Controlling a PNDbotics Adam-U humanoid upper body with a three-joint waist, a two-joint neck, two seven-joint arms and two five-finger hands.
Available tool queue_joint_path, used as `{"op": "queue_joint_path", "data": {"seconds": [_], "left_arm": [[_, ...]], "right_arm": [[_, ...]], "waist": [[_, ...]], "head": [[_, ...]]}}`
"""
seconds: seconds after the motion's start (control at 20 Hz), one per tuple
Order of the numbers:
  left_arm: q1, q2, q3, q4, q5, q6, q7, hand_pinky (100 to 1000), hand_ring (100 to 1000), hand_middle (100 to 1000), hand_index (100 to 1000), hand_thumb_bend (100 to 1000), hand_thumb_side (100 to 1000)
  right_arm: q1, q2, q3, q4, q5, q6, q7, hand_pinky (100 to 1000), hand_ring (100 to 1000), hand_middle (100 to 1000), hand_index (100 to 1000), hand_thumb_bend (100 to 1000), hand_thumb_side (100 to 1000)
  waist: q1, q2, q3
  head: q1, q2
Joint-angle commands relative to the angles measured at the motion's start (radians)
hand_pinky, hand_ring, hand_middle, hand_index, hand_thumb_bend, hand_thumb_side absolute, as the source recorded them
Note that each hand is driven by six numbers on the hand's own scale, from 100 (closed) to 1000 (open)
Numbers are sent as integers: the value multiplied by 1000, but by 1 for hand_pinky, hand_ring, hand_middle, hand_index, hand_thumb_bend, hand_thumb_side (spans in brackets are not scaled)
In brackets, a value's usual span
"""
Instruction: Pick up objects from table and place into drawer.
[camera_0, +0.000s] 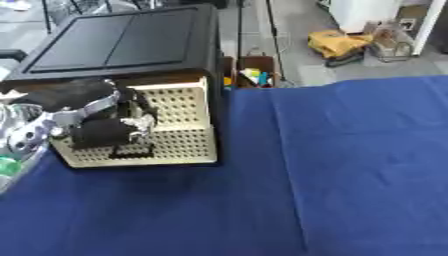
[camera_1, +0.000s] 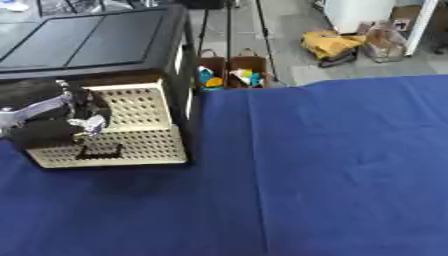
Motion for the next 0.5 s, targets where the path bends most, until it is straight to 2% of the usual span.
{"op": "queue_joint_path", "data": {"seconds": [0.05,0.5], "left_arm": [[-15,16,12,10,3,57,-58,100,294,945,1000,100,1000],[-25,10,10,26,9,39,-48,100,299,994,1000,100,1000]], "right_arm": [[-20,-9,-10,-15,2,-1,-5,782,822,520,621,281,1000],[-19,-7,-11,-15,3,0,-8,782,822,519,613,281,1000]], "waist": [[-1,-16,-1],[0,-16,-2]], "head": [[6,-13],[11,-14]]}}
